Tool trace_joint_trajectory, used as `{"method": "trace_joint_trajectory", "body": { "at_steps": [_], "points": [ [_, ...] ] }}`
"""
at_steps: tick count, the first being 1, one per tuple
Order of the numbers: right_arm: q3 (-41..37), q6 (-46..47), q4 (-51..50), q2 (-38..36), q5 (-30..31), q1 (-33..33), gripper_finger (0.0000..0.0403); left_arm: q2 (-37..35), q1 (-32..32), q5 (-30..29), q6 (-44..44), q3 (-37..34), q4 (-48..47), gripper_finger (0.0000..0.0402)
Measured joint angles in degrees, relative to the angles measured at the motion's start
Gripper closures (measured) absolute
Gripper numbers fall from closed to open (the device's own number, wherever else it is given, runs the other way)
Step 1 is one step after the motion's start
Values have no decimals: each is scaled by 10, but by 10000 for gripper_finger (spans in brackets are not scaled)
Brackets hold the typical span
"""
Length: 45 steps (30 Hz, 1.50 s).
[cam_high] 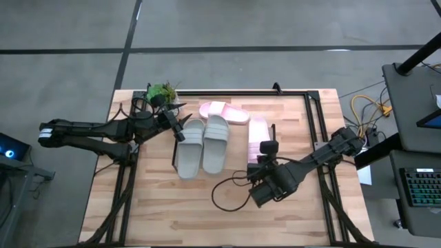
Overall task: Pick and place slides into the shelf
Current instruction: Put the bottom pink slide on the shelf
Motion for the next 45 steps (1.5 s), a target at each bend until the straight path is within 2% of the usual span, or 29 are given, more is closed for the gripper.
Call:
{"method": "trace_joint_trajectory", "body": {
  "at_steps": [9, 15, 25, 31, 40, 45],
  "points": [
    [1, 33, 0, 6, -38, 8, 394, 0, 0, 0, 0, 0, 0, 209],
    [2, 39, -1, 5, -39, 9, 394, 0, 0, 0, 0, 0, 0, 209],
    [48, 27, -1, 5, -41, 12, 394, 0, 0, 0, 0, 0, 0, 209],
    [39, 46, 0, 5, -69, 17, 394, 0, 0, 0, 0, 0, -9, 209],
    [33, 61, 0, 5, -78, 24, 394, 0, 0, 0, 0, 0, -14, 209],
    [32, 65, 0, 5, -79, 24, 374, 0, 0, 0, 0, 0, -14, 209]
  ]
}}
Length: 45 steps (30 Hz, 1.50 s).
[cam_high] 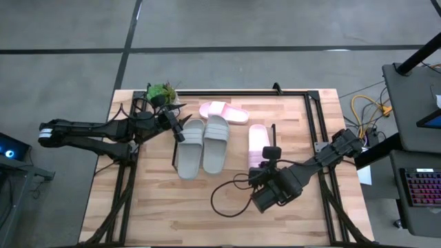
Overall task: Pick and place slides into the shelf
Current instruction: Put the bottom pink slide on the shelf, then put the pink slide on the shelf
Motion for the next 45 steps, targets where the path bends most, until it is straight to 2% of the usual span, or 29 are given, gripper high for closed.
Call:
{"method": "trace_joint_trajectory", "body": {
  "at_steps": [9, 14, 17, 23, 25, 31, 36, 41, 45],
  "points": [
    [5, 10, -1, 0, -5, 0, 287, 0, 0, 0, 0, 0, 0, 209],
    [36, 5, -1, -3, 7, 0, 247, 0, 0, 0, 0, 0, 0, 209],
    [65, 1, 0, -10, 75, 1, 240, 0, 0, 0, -1, 0, 0, 209],
    [98, -75, 0, -58, 272, 14, 257, -1, 0, 9, -16, 1, 1, 209],
    [97, -79, 3, -86, 304, 15, 264, -5, 0, 20, -16, 0, -2, 209],
    [40, -79, 67, -180, 317, 14, 277, -17, 11, 119, -48, 25, -31, 210],
    [-63, -109, 156, -251, 317, 14, 280, 3, 71, 214, -112, 99, -114, 211],
    [-168, -138, 255, -317, 321, 14, 281, 73, 145, 303, -170, 190, -192, 211],
    [-246, -175, 351, -362, 328, 14, 285, 157, 214, 386, -224, 272, -238, 211]
  ]
}}
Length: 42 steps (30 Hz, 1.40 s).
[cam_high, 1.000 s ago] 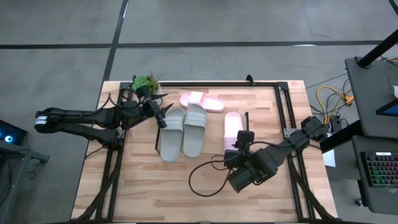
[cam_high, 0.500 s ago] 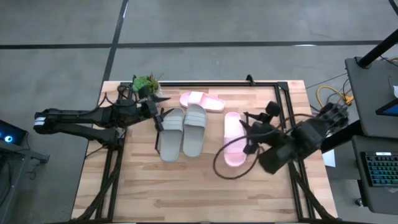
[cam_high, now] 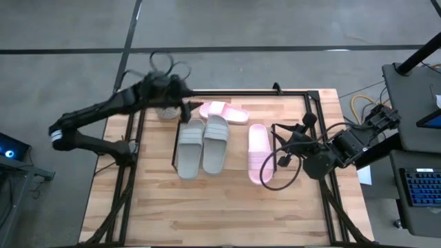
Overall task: Pick and place slides into the shelf
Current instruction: Put the pink slide on the shelf
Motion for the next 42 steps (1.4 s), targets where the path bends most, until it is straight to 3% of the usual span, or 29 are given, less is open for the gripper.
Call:
{"method": "trace_joint_trajectory", "body": {
  "at_steps": [6, 11, 19, 28, 34, 42],
  "points": [
    [-73, -47, 108, -41, 2, -2, 287, 137, 116, 113, -79, 140, -95, 211],
    [-90, -59, 119, -48, 3, -8, 285, 244, 192, 223, -134, 220, -167, 211],
    [-91, -77, 119, -48, 3, -11, 289, 338, 238, 233, -152, 265, -194, 211],
    [-92, -82, 118, -48, 3, -29, 292, 348, 251, 231, -175, 266, -199, 211],
    [-94, -94, 118, -48, 2, -57, 292, 361, 244, 185, -213, 265, -203, 211],
    [-96, -101, 117, -48, -4, -79, 293, 408, 240, 247, -211, 265, -236, 210]
  ]
}}
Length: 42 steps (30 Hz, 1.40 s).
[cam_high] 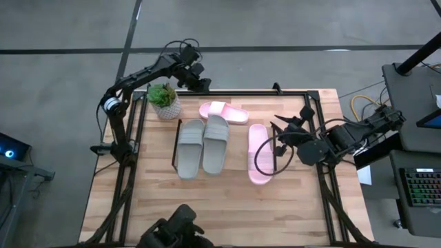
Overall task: Pick and place slides into the shelf
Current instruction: Put the pink slide on the shelf
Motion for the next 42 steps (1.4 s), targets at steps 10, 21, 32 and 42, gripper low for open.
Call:
{"method": "trace_joint_trajectory", "body": {
  "at_steps": [10, 21, 32, 42],
  "points": [
    [0, -5, 0, 0, 0, 0, 290, 35, 8, 6, 5, 1, 0, 210],
    [0, -8, 0, 0, 0, 0, 289, 69, 16, 53, 16, 1, 4, 210],
    [0, -12, 0, 0, 0, 0, 292, 92, 30, 65, 18, 1, 19, 210],
    [0, -27, 1, 0, 0, 0, 293, 108, 30, 100, 59, 0, 21, 210]
  ]
}}
